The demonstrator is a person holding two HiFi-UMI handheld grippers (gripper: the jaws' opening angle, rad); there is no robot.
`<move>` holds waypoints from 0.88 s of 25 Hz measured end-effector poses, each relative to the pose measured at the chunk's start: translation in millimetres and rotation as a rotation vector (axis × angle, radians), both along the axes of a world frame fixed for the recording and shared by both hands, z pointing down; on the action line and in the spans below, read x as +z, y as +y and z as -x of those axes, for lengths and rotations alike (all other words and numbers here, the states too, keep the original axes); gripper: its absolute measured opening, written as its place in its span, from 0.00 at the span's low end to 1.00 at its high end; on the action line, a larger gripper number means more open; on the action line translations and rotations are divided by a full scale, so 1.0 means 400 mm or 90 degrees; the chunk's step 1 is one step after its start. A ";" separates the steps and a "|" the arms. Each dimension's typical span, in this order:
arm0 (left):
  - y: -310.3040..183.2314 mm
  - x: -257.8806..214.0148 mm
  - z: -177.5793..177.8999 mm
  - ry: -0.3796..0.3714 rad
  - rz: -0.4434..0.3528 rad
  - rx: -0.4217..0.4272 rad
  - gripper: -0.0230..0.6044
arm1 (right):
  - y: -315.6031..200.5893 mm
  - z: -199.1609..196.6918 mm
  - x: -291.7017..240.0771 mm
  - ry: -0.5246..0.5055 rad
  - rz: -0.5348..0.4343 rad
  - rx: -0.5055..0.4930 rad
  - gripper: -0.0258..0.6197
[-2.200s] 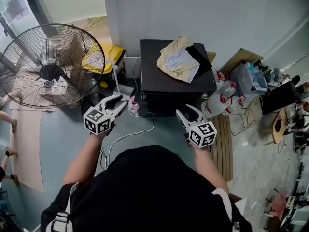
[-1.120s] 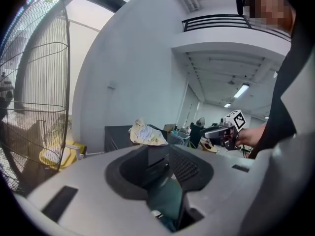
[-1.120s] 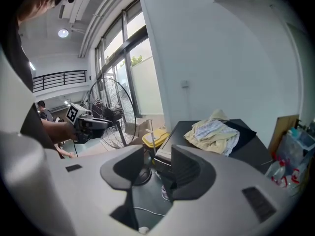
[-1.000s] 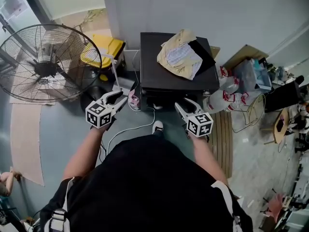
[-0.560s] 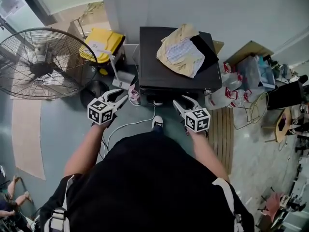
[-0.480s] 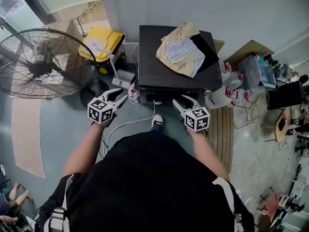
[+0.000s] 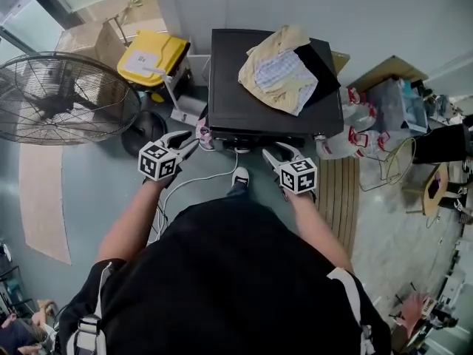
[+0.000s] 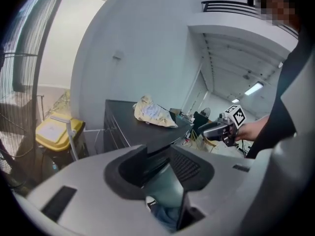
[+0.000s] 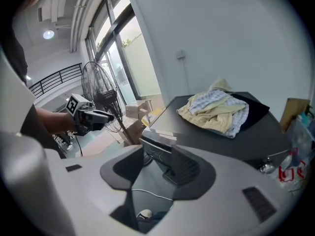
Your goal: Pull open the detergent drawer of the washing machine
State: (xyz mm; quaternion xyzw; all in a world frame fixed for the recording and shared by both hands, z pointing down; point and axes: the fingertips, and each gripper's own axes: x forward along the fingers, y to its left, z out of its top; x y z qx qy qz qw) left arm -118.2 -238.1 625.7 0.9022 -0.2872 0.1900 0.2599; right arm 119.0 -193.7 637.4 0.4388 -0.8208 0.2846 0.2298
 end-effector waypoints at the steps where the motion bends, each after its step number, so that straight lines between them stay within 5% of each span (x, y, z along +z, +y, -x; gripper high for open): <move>1: -0.006 0.009 -0.005 0.002 0.007 -0.003 0.28 | -0.003 -0.003 0.011 0.001 0.005 -0.002 0.32; 22: -0.051 0.198 -0.073 -0.046 0.097 0.008 0.28 | -0.075 -0.014 0.197 0.008 0.090 -0.044 0.32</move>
